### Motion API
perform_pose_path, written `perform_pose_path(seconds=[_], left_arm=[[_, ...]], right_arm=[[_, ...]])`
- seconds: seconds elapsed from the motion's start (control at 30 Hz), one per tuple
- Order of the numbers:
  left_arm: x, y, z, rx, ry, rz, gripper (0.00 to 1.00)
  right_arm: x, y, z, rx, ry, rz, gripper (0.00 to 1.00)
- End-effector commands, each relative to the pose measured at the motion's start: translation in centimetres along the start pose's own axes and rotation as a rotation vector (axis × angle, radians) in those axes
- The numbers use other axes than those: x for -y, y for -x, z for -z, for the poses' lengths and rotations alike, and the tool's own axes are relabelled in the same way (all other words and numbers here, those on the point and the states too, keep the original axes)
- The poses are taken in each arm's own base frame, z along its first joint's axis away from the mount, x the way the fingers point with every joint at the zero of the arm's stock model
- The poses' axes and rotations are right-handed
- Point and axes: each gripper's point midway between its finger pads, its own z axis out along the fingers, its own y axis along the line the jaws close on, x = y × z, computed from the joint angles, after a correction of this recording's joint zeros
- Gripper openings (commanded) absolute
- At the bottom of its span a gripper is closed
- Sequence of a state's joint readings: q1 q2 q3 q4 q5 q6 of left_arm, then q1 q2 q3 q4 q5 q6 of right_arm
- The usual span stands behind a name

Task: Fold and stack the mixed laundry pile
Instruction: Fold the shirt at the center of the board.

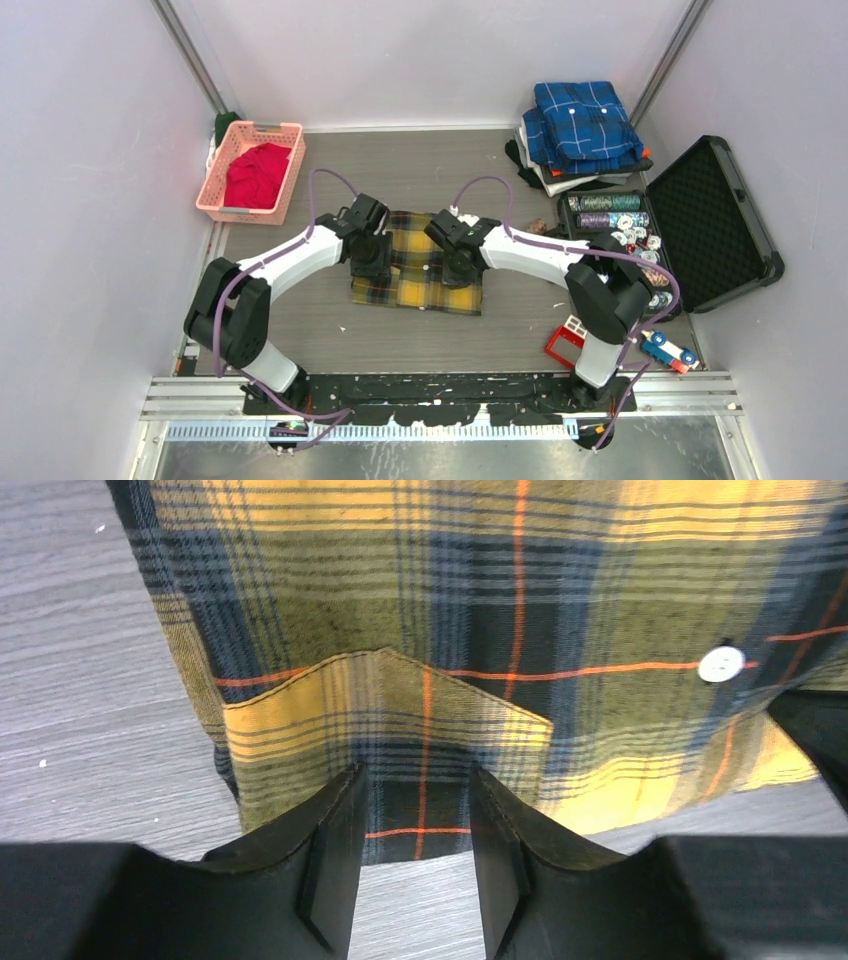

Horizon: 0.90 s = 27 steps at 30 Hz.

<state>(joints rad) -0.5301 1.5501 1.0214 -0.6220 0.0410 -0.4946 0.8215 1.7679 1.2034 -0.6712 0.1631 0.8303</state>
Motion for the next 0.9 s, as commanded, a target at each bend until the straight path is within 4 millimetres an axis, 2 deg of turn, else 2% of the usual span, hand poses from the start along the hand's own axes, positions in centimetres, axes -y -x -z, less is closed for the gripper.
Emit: perform_pose_path(seconds=[0.0, 0.13, 0.23, 0.33, 0.43, 0.47, 0.5, 0.57, 0.63, 0.73, 0.87], left_arm=[[-1.5, -0.2, -1.2, 0.027, 0.062, 0.003, 0.43], [-3.0, -1.2, -1.6, 0.026, 0.116, -0.004, 0.43], [-4.4, -1.7, -1.7, 0.030, 0.162, 0.003, 0.42], [-6.1, -1.8, -1.4, 0.040, 0.218, 0.025, 0.42], [-7.8, -0.7, 0.0, 0.086, 0.292, 0.055, 0.45], [-8.1, -0.2, 0.6, 0.107, 0.313, 0.062, 0.51], [-8.1, 0.5, 1.3, 0.130, 0.323, 0.067, 0.59], [-7.5, 1.8, 2.5, 0.168, 0.304, 0.070, 0.73], [-6.3, 3.1, 3.5, 0.210, 0.267, 0.065, 0.79], [-3.7, 4.7, 5.0, 0.268, 0.226, -0.006, 0.79], [2.4, 5.6, 6.3, 0.319, 0.139, -0.207, 0.79]], right_arm=[[1.6, 0.0, -0.7, 0.047, -0.039, -0.053, 0.01], [3.8, -2.1, -1.6, 0.022, -0.074, -0.071, 0.01], [3.9, -2.5, -1.0, 0.023, -0.038, -0.072, 0.01], [4.3, -1.8, 0.6, 0.049, -0.053, -0.079, 0.01], [5.0, -0.3, 2.8, 0.104, -0.079, -0.061, 0.01], [5.5, 0.3, 3.4, 0.122, -0.089, -0.058, 0.06], [6.0, 1.0, 4.0, 0.139, -0.094, -0.062, 0.17], [7.0, 2.3, 4.6, 0.155, -0.068, -0.086, 0.35], [6.9, 3.8, 5.3, 0.175, 0.029, -0.100, 0.48], [6.2, 5.4, 6.4, 0.200, 0.154, -0.100, 0.59], [5.9, 7.6, 6.8, 0.203, 0.240, -0.118, 0.64]])
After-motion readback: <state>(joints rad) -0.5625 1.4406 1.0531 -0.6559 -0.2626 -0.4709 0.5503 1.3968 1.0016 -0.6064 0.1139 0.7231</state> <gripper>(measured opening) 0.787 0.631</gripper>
